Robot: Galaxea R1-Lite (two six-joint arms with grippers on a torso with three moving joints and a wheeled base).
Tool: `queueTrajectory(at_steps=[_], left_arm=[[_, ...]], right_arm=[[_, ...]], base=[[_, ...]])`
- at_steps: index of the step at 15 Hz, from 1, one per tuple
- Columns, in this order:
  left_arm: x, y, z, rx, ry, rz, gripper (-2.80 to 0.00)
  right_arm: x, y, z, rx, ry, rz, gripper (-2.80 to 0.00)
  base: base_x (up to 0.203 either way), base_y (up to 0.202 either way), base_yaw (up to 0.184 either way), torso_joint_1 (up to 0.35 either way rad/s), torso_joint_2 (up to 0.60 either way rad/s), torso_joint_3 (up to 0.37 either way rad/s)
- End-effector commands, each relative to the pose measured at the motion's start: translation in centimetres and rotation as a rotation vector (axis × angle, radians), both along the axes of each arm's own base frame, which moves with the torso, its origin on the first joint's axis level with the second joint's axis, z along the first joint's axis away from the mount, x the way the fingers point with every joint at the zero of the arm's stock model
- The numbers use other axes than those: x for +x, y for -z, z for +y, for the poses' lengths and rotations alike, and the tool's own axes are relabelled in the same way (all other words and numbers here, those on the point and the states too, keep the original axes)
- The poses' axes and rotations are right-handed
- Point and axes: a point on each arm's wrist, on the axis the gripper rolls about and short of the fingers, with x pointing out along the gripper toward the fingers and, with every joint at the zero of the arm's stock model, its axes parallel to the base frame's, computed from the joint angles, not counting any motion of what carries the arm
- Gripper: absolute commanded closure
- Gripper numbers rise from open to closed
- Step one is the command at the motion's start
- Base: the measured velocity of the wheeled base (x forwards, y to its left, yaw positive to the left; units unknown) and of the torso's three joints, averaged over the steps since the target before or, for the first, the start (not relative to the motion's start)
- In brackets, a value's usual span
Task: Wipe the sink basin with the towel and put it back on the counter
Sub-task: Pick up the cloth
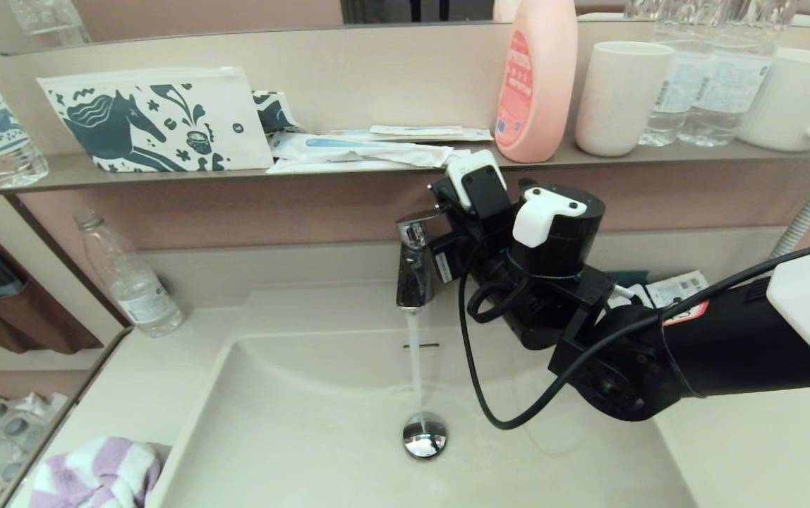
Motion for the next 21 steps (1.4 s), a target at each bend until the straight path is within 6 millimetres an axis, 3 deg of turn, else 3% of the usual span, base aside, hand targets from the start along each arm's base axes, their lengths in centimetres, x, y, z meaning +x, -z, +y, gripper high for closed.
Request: queueTrajectory(at_steps=[1,4,9,17,21], left_arm=[[0.0,0.0,0.0,0.0,0.0,-0.001,0.0],[0.0,0.0,0.0,0.0,0.0,-0.001,0.0],[0.0,0.0,0.0,0.0,0.0,-0.001,0.0],[0.0,0.0,0.0,0.0,0.0,-0.001,0.0],[0.0,0.0,0.0,0.0,0.0,-0.001,0.0]], right_arm=[[-0.6,0.6,-0.5,-0.019,0.001,0.022,0.0],[-2.2,1.0,-1.9,-0.05,-0.002,0.056,0.0],[-4.0,-0.8,-2.3,-0.024,-0.029,0.027,0.0],[-0.5,-2.6,1.2,0.027,-0.038,-0.031,0.0],[1.2,-1.5,2.8,0.0,-0.035,-0.003,0.0]], base=[[0.0,0.0,0.0,0.0,0.0,0.0],[0.0,0.0,0.0,0.0,0.0,0.0],[0.0,0.0,0.0,0.0,0.0,0.0],[0.0,0.0,0.0,0.0,0.0,0.0],[0.0,0.0,0.0,0.0,0.0,0.0]])
